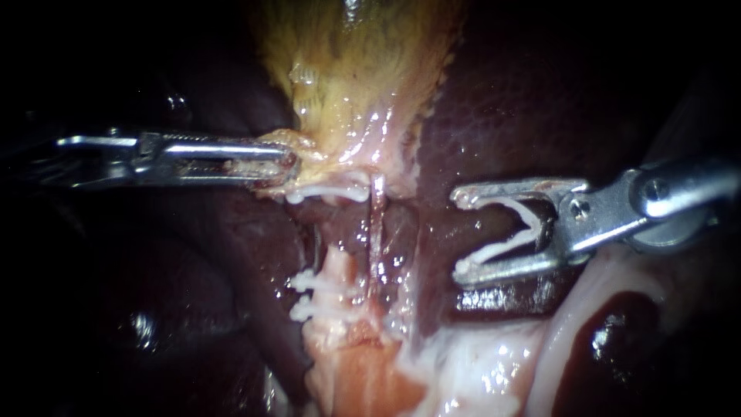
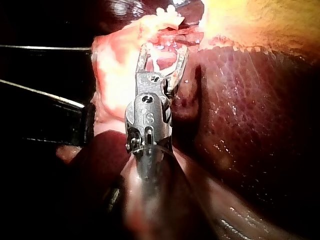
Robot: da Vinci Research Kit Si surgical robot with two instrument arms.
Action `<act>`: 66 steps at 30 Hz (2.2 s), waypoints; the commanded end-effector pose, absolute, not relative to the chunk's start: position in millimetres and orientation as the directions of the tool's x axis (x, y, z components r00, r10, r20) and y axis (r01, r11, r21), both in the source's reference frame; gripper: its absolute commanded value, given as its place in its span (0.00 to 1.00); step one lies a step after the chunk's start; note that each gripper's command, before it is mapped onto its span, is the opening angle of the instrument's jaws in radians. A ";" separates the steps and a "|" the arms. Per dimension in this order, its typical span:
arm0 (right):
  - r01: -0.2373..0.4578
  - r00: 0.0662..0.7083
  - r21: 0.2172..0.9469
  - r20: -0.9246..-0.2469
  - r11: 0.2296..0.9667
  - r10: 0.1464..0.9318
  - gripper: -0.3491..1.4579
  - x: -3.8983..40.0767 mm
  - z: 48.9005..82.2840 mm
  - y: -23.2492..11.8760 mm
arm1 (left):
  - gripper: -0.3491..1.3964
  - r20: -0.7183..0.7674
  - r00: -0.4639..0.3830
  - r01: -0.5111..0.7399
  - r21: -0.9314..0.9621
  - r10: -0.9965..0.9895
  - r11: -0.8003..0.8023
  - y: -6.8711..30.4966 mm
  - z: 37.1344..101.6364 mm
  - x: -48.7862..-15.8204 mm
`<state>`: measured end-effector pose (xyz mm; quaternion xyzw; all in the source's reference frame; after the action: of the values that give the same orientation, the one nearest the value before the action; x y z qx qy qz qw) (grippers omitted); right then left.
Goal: Clipping first clip right tube
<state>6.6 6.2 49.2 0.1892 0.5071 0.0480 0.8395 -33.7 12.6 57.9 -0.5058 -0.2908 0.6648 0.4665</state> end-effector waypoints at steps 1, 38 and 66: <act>0.112 0.481 0.366 -0.833 0.924 0.272 0.46 6.6 49.2 6.2 | 0.00 -0.401 -0.053 -0.326 -0.859 0.915 -0.396 12.6 57.9 -33.6; 0.055 0.497 0.487 -0.771 0.872 0.399 0.46 9.8 49.8 5.6 | 0.00 -0.458 0.070 -0.330 -0.849 0.886 -0.413 17.3 46.7 -26.2; 0.047 0.506 0.602 -0.703 0.797 0.500 0.46 19.2 57.7 2.9 | 0.00 -0.458 0.071 -0.332 -0.849 0.886 -0.412 17.3 46.5 -26.9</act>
<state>19.4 2.8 57.8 0.2880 0.4783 0.1409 0.8176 -26.9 17.3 46.5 -0.5519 -0.2511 0.6336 0.4806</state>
